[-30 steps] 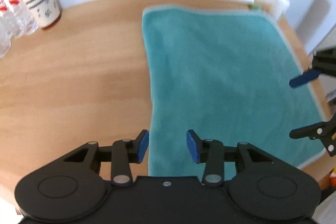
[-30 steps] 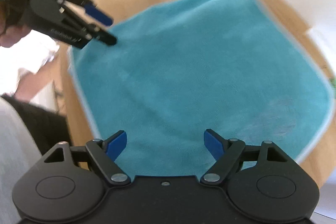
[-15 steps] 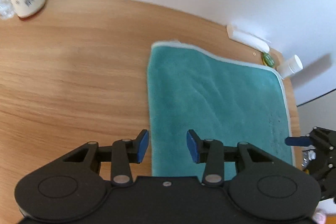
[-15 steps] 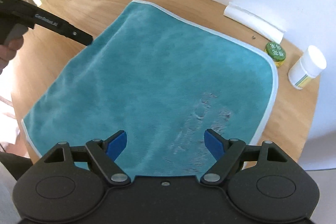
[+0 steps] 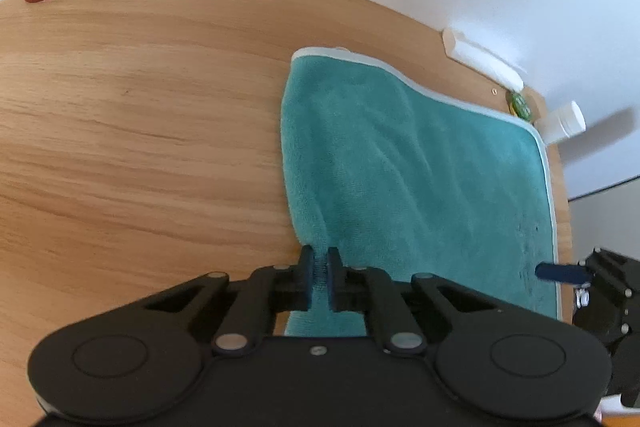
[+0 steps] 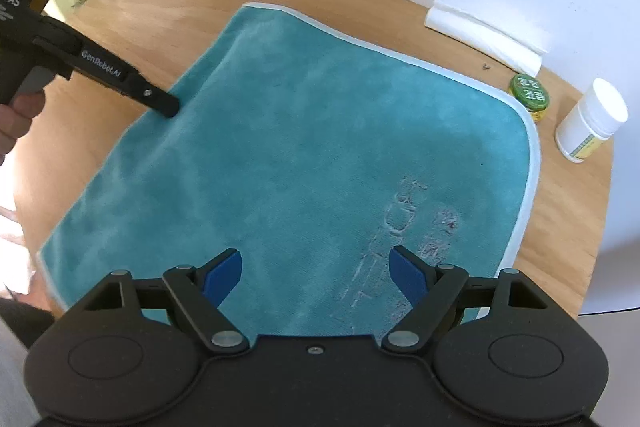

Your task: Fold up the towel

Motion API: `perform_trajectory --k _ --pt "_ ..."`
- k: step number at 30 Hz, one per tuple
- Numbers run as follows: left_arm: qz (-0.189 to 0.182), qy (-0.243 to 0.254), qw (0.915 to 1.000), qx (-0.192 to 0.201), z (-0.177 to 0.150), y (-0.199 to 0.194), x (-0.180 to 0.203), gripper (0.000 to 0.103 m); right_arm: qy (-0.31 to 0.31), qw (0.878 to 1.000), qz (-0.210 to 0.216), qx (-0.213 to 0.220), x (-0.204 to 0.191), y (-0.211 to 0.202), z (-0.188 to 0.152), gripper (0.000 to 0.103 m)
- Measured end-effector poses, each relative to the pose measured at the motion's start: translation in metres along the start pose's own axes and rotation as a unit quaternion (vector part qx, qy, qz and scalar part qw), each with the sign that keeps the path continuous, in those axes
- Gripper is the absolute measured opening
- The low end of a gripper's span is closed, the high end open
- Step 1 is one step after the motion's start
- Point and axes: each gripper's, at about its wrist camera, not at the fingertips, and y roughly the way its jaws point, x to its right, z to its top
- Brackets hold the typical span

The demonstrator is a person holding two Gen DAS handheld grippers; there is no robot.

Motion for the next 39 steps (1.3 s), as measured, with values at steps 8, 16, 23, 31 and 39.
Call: perform_trajectory --k 8,16,23,31,39 --pt "0.07 0.058 0.9956 0.022 -0.005 -0.005 0.013 0.004 -0.021 0.998 -0.048 -0.021 -0.006 0.018 -0.007 0.083" --pt "0.111 0.106 0.9879 0.025 -0.01 -0.006 0.021 0.004 -0.012 0.998 -0.046 -0.04 0.004 0.015 -0.014 0.085" --pt "0.115 0.128 0.9843 0.036 -0.016 -0.007 0.024 0.004 -0.013 0.999 -0.034 -0.035 0.002 0.006 0.005 0.081" --pt "0.096 0.124 0.9868 0.039 -0.017 -0.009 0.017 0.004 -0.025 0.987 0.081 0.134 -0.019 0.023 0.094 0.052" --pt "0.111 0.151 0.9816 0.036 -0.019 -0.007 0.023 0.004 -0.118 0.984 0.099 0.094 -0.045 0.062 0.116 0.031"
